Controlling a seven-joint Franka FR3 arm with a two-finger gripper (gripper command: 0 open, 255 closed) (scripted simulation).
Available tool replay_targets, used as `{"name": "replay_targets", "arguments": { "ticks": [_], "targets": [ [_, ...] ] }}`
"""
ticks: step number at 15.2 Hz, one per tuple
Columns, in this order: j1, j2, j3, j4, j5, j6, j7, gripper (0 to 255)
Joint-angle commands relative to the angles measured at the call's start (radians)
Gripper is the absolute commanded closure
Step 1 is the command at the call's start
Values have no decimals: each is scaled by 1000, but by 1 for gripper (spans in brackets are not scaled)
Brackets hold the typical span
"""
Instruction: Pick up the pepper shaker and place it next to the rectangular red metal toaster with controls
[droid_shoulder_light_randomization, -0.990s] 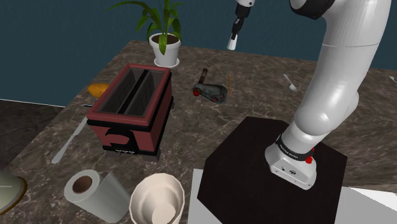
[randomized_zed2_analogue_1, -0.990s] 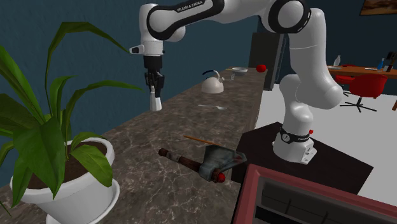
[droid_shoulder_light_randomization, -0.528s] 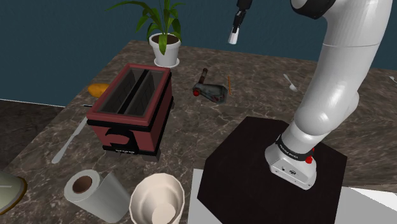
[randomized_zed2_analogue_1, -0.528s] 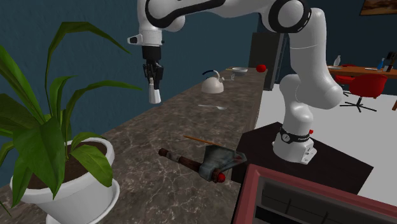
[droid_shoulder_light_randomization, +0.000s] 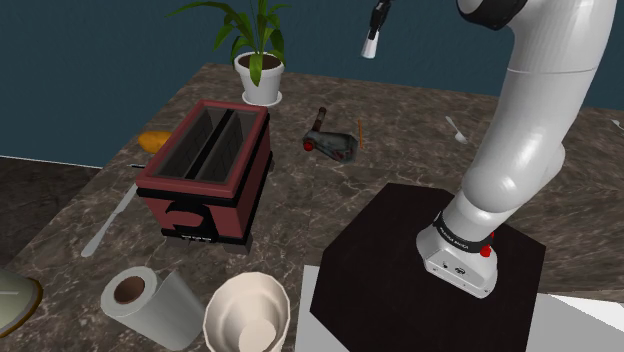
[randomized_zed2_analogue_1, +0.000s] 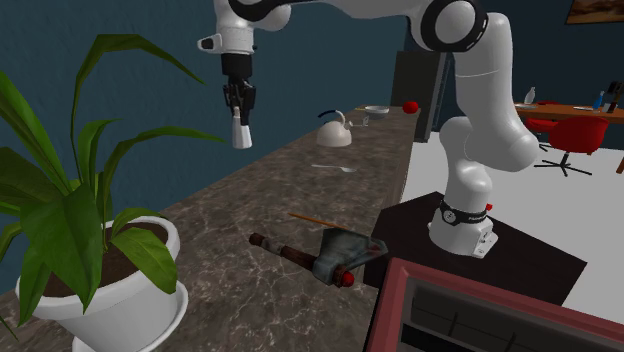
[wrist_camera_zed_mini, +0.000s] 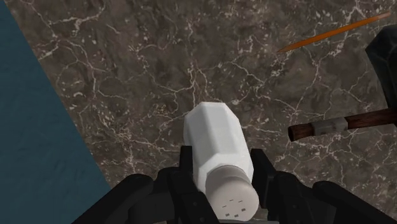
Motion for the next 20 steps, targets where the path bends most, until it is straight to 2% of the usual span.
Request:
{"name": "replay_targets", "arguments": {
  "ticks": [1,15,20],
  "targets": [
    [-5,6,0,36,2,-31,3,255],
    [-60,87,0,343,35,-259,19,255],
    [82,-150,13,14,-66,-140,112,255]
  ]
}}
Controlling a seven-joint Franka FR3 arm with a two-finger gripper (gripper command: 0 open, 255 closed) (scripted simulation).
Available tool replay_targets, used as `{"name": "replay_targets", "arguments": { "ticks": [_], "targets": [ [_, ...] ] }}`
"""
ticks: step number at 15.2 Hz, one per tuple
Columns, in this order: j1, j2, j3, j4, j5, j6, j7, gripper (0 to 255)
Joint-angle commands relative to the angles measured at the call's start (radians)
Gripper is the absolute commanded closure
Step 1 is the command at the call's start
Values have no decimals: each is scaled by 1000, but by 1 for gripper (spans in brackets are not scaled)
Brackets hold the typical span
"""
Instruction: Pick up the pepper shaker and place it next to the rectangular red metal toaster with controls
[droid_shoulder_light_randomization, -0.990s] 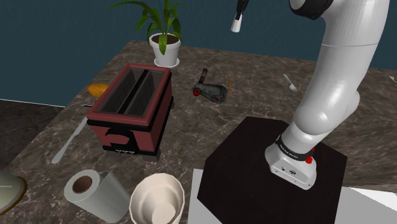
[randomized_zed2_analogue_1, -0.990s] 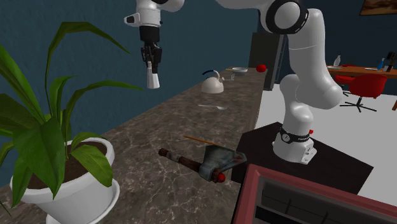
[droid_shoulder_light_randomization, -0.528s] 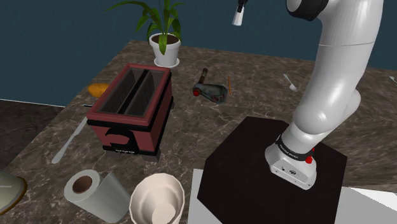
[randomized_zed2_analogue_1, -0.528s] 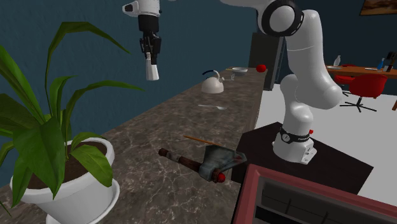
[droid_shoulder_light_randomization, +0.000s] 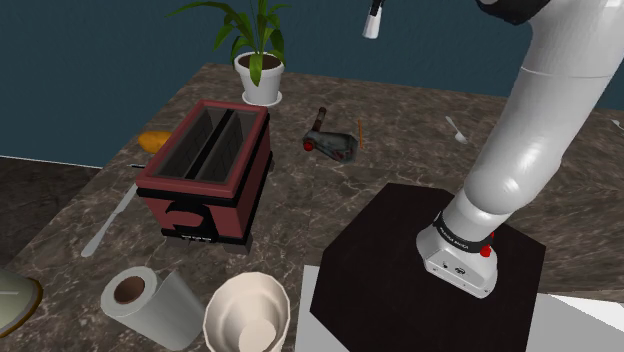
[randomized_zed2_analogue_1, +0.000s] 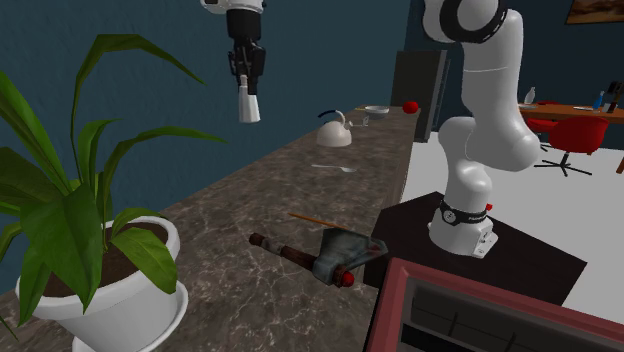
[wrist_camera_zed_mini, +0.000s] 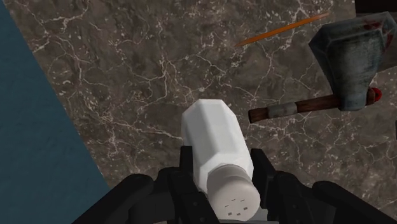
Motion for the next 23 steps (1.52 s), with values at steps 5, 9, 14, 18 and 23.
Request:
{"name": "replay_targets", "arguments": {
  "ticks": [5,9,14,18,23],
  "targets": [
    [110,-228,53,-282,-98,85,140,255],
    [155,-350,107,-418,-139,115,240,255],
    [197,-474,185,-552,-166,134,365,255],
    [226,-555,251,-635,-169,141,462,255],
    [263,-633,337,-712,-156,145,582,255]
  ]
}}
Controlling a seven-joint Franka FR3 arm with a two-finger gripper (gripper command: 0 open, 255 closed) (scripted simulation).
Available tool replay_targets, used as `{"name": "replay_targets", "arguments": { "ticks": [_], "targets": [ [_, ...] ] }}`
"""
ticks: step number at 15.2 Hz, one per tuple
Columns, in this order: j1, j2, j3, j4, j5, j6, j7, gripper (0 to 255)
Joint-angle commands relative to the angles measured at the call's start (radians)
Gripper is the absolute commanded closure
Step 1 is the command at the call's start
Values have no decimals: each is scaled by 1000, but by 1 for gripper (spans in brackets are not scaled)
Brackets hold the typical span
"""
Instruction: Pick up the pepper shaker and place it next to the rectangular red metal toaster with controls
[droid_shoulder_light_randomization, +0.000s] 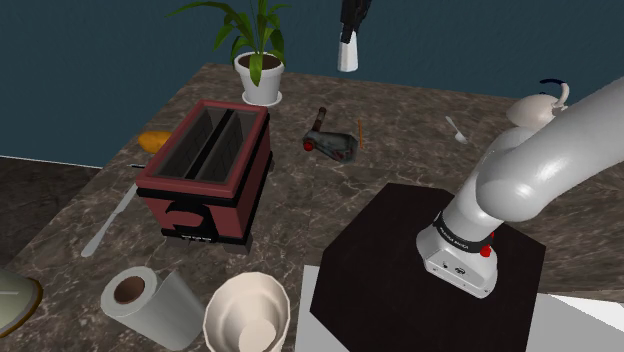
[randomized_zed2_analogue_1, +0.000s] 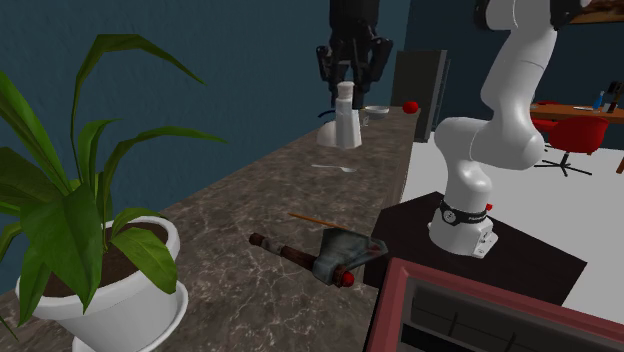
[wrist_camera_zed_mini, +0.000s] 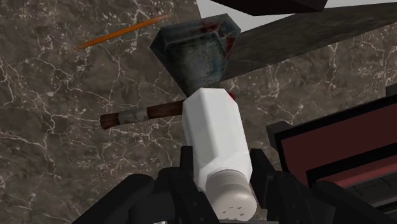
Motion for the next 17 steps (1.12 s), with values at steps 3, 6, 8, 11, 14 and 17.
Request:
{"name": "replay_targets", "arguments": {
  "ticks": [3,6,8,11,14,17],
  "targets": [
    [30,-50,71,-48,18,2,98,255],
    [54,-75,125,-70,36,3,170,255],
    [70,-87,161,-80,49,4,218,255],
    [94,-97,217,-86,69,5,291,255],
    [117,-97,273,-82,89,7,364,255],
    [139,-87,331,-68,106,11,438,255]
  ]
}}
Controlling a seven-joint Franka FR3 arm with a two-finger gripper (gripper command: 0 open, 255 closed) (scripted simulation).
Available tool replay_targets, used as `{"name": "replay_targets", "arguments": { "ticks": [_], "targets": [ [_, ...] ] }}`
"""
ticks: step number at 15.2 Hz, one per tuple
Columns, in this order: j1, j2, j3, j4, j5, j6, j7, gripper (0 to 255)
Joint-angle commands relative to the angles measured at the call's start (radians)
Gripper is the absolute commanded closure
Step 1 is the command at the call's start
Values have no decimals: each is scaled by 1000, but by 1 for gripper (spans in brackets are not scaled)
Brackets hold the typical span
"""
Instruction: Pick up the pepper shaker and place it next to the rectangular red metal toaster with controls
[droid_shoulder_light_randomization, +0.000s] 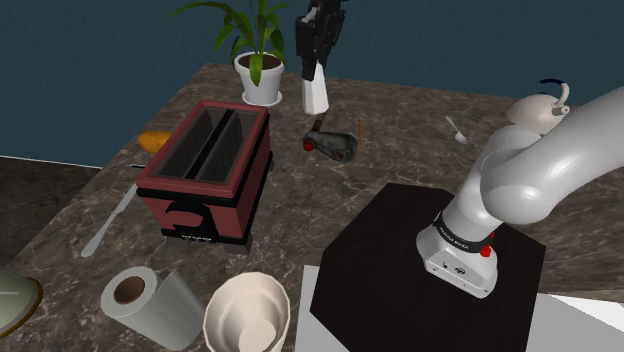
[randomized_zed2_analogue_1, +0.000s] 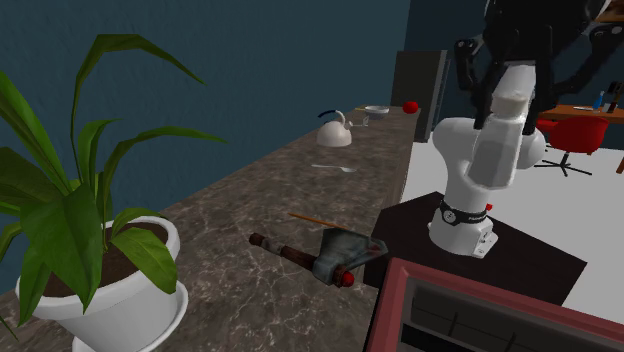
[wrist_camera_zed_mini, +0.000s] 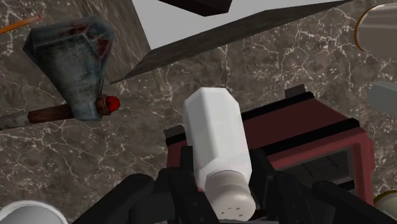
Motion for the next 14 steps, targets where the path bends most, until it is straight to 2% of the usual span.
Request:
{"name": "replay_targets", "arguments": {
  "ticks": [1,8,14],
  "targets": [
    [14,12,39,18,10,0,51,255],
    [56,84,179,97,30,10,231,255],
    [84,192,308,208,8,17,398,255]
  ]
}}
